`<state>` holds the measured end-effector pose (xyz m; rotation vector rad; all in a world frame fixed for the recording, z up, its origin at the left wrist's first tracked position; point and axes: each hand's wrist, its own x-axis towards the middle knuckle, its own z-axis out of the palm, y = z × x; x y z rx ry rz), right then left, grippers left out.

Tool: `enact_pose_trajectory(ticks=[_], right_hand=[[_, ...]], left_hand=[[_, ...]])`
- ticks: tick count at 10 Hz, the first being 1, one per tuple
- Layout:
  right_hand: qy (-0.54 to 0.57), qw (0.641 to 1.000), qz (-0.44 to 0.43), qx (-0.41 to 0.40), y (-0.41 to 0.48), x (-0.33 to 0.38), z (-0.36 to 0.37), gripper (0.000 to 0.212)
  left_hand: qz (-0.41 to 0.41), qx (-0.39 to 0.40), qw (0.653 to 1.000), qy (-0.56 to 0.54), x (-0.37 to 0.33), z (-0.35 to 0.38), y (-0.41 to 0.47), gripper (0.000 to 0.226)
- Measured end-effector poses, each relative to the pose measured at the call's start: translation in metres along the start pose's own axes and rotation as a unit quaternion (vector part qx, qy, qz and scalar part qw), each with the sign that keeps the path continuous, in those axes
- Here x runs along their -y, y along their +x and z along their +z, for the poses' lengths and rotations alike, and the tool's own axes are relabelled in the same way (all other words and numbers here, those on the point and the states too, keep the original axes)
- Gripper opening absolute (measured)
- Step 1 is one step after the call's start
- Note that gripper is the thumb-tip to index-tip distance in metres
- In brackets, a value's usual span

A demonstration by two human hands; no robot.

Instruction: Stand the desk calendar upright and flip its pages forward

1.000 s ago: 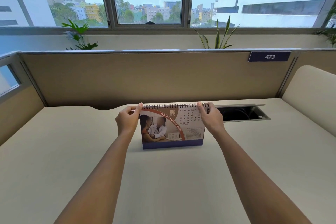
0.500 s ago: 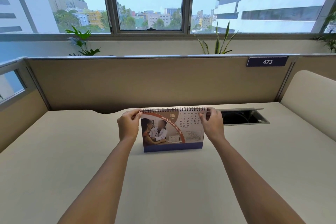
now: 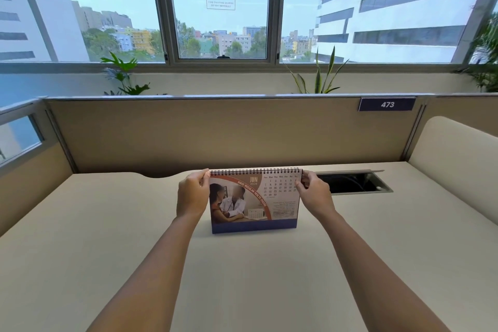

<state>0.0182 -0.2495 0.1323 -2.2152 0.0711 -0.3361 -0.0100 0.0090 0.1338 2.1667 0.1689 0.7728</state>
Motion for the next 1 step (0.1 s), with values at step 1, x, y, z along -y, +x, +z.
enact_pose_trajectory(ticks=[1], right_hand=[[0.001,0.999,-0.022,-0.023,-0.0046,0.0021,-0.0106,0.036]], left_hand=[[0.033,0.011,0.999,0.031,-0.0008,-0.0013,-0.0025,0.032]])
